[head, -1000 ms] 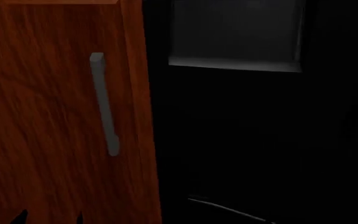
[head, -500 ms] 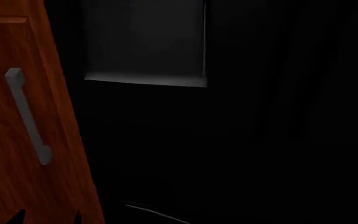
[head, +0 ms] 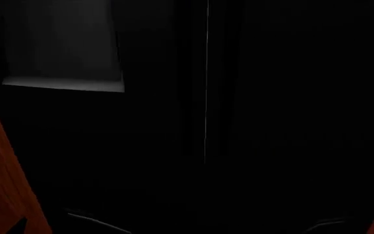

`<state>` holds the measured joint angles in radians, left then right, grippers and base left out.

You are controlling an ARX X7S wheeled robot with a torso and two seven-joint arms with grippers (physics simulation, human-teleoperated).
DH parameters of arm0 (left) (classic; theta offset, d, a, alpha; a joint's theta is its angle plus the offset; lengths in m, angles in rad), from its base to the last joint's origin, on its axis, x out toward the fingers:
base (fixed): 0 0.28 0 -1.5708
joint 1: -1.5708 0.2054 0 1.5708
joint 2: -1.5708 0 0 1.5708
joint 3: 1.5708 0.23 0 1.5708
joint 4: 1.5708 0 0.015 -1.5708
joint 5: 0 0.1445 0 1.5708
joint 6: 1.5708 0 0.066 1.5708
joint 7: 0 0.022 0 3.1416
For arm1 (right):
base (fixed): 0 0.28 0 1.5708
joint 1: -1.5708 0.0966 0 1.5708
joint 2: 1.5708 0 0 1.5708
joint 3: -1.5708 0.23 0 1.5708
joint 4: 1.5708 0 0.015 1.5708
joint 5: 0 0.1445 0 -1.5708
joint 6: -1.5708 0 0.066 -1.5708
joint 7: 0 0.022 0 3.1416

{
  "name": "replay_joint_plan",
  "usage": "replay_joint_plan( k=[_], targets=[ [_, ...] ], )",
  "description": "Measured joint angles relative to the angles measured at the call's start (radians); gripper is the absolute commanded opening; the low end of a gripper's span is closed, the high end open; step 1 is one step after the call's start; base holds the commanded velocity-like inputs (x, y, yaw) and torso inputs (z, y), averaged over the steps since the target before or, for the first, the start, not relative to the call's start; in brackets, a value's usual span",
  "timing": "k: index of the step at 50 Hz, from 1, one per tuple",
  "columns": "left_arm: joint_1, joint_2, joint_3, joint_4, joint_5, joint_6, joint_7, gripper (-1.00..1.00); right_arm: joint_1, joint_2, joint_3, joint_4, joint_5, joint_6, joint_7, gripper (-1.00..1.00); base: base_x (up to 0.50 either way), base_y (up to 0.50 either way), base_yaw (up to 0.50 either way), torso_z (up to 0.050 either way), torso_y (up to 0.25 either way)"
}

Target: Navigate to the stove.

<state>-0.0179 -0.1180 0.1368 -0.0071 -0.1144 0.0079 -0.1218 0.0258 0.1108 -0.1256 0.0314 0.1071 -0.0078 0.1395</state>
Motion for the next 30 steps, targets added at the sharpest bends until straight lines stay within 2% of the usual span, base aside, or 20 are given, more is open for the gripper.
replay_joint_plan(
  k=[23,30],
  targets=[
    [0.002,-0.016,0.014,0.007,-0.023,0.013,-0.019,1.0,0.003,0.017,-0.023,0.004,0.014,-0.007,0.024,1.0,0.0,-0.5,0.0,0.05,0.0],
    [0.0,-0.02,0.018,0.004,-0.028,0.015,-0.024,1.0,0.006,0.022,-0.03,0.004,0.017,-0.006,0.029,1.0,0.0,-0.5,0.0,0.017,0.0]
  ],
)
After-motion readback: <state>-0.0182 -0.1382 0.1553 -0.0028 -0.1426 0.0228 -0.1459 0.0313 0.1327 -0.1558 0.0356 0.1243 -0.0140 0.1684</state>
